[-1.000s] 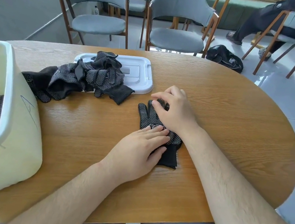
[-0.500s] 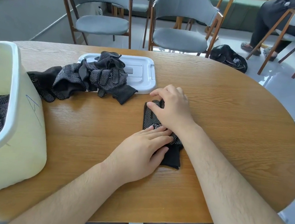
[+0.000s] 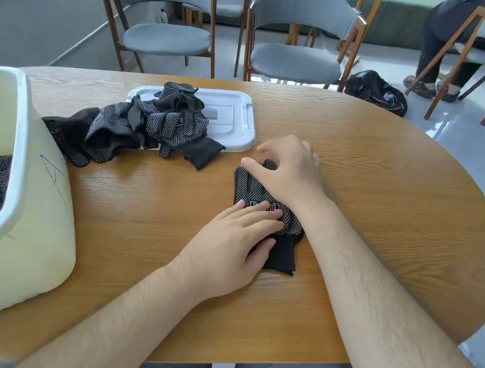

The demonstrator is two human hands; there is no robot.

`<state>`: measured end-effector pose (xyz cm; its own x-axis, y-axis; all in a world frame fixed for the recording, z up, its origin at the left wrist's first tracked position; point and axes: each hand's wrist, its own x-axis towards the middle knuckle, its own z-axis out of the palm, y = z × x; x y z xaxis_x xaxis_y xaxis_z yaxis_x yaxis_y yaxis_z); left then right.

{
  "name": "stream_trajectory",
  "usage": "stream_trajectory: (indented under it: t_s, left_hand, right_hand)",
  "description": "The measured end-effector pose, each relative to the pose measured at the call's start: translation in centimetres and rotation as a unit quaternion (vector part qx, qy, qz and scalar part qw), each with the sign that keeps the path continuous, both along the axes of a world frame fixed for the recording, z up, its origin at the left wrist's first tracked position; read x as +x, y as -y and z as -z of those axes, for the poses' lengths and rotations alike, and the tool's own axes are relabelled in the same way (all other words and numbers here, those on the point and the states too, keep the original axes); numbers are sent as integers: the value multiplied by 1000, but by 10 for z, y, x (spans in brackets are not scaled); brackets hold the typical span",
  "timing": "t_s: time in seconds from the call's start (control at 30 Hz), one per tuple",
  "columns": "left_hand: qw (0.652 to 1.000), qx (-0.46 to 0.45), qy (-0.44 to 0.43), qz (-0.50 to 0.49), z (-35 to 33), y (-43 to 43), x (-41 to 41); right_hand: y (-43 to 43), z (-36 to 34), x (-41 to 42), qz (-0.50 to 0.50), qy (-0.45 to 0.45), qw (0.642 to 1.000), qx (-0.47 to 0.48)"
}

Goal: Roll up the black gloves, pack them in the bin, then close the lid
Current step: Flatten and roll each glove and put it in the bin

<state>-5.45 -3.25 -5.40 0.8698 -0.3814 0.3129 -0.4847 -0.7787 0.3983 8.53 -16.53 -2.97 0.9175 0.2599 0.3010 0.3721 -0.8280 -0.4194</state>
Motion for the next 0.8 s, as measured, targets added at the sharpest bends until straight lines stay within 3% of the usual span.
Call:
stream_trajectory:
  t_s: [0.1, 0.27, 0.4, 0.53, 0.8]
  left_hand:
    - [1000, 0, -1, 0, 0, 0, 0]
    - [1000, -3, -1, -3, -1, 0, -1]
    - [1000, -7, 2, -3, -2, 1, 0]
    - [1000, -11, 0, -5, -2, 0, 0]
    - [1000, -18, 5, -6, -3, 0, -1]
  right_hand:
    - [8, 0, 4, 13, -17, 1000, -19]
    - [29, 0, 7, 48, -43, 994, 83]
    - [41, 1, 4, 55, -84, 995, 12]
    - [36, 2, 8, 84, -71, 994, 26]
    - [64, 4, -10, 10, -118, 991, 70]
